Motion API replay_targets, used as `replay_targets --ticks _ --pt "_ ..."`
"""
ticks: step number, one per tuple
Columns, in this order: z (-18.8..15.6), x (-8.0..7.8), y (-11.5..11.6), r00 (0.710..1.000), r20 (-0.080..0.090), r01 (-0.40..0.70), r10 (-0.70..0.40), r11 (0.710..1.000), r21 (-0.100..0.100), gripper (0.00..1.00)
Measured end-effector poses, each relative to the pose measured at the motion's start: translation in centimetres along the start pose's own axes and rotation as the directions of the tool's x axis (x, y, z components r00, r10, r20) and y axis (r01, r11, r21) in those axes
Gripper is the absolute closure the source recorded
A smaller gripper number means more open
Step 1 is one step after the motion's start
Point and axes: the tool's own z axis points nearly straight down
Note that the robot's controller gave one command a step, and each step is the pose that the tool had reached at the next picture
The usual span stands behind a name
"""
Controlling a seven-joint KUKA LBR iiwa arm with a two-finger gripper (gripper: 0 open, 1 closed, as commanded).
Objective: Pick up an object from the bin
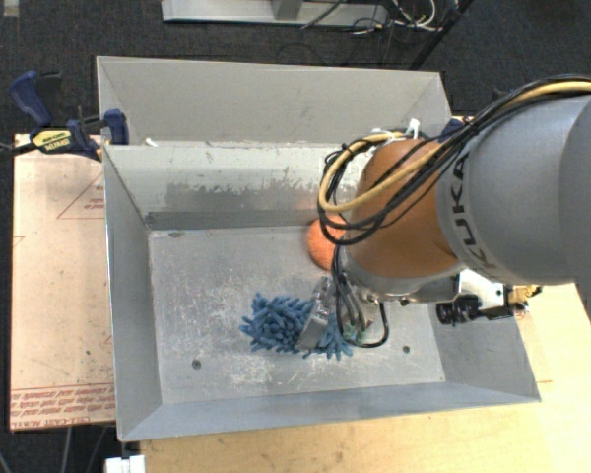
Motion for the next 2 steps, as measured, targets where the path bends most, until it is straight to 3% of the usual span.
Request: replay_targets --ticks 1,2 --pt "0.0 0.0 0.0 1.0 0.0 0.0 0.0 1.0 0.0 1.0" --pt "-3.3 0.3 0.0 1.0 -0.008 -0.021 0.021 1.0 0.006 1.0"
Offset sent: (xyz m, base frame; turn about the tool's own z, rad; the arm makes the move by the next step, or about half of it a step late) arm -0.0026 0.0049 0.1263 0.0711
